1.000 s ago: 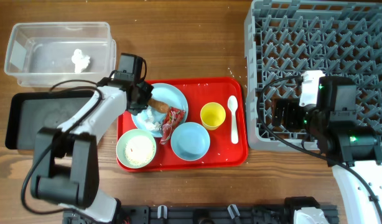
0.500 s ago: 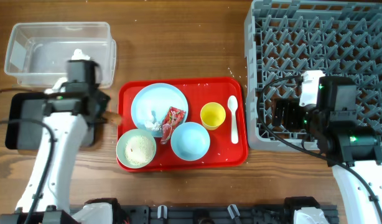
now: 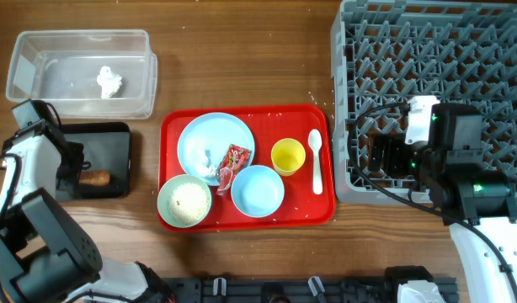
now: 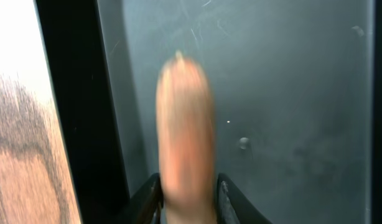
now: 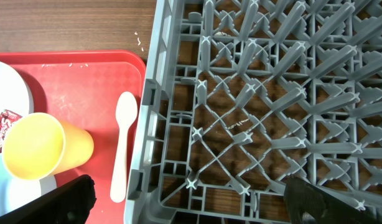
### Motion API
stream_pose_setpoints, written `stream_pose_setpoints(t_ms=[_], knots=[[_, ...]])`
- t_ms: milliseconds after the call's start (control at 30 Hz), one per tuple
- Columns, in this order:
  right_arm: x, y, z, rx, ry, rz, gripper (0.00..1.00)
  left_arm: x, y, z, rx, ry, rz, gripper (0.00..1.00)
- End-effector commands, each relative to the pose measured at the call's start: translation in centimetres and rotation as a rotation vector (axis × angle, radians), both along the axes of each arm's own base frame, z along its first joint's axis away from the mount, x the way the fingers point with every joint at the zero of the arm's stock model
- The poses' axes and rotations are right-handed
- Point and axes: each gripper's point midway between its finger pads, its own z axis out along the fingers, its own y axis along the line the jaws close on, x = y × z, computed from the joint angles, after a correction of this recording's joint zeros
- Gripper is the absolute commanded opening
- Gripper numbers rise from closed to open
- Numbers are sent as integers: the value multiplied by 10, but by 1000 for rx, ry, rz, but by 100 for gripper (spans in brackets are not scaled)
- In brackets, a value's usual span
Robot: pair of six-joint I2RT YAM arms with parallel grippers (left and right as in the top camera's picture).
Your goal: Sort waste into correct bins and load items into the dishwasher rack
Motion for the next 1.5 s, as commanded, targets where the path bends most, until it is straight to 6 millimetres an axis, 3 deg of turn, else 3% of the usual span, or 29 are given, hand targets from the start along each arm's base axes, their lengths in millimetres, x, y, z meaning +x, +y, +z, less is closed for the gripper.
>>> stream_pose_setpoints(t_ms=[0, 100, 200, 267, 333, 400, 533, 700, 767, 867, 1000, 1100, 1200, 1233, 1333, 1400, 1433, 1467], knots=[[3, 3, 9, 20, -20, -2, 100, 1, 6, 3, 21, 2, -19, 43], [3, 3, 9, 19, -20, -2, 100, 12, 5, 20, 22, -44, -96, 53], [3, 3, 9, 19, -21, -2, 100, 39, -17, 54, -32, -201, -232, 54], [3, 3, 9, 20, -21, -2, 100, 57, -43, 73, -80, -301, -347, 53], [3, 3, 9, 20, -21, -2, 100, 75, -86, 90, -139, -380, -521, 53], [3, 3, 9, 20, -24, -2, 100, 85, -124, 93, -181, -399, -660, 52], [3, 3, 9, 20, -25, -2, 100, 93, -213, 78, -243, -330, -950, 51], [3, 3, 9, 20, -24, -2, 100, 81, -284, 32, -276, -151, -1144, 57], [3, 3, 9, 20, -24, -2, 100, 73, -300, 9, -308, -77, -1184, 57], [3, 3, 9, 20, -24, -2, 100, 63, -308, -20, -329, 22, -1202, 54], [3, 3, 9, 20, -24, -2, 100, 61, -294, -36, -274, 99, -1183, 52], [3, 3, 9, 20, -23, -2, 100, 61, -290, -36, -249, 110, -1179, 25], [3, 3, 9, 20, -23, -2, 100, 62, -290, -36, -248, 108, -1179, 4], [3, 3, 9, 19, -23, -2, 100, 63, -290, -35, -247, 105, -1178, 4], [3, 3, 9, 19, -22, -2, 100, 78, -284, -19, -230, 55, -1159, 4], [3, 3, 9, 20, -22, -2, 100, 99, -274, 9, -196, -27, -1144, 4], [3, 3, 9, 20, -22, -2, 100, 118, -265, 38, -143, -106, -1166, 4], [3, 3, 9, 20, -22, -2, 100, 127, -258, 53, -114, -142, -1163, 4]])
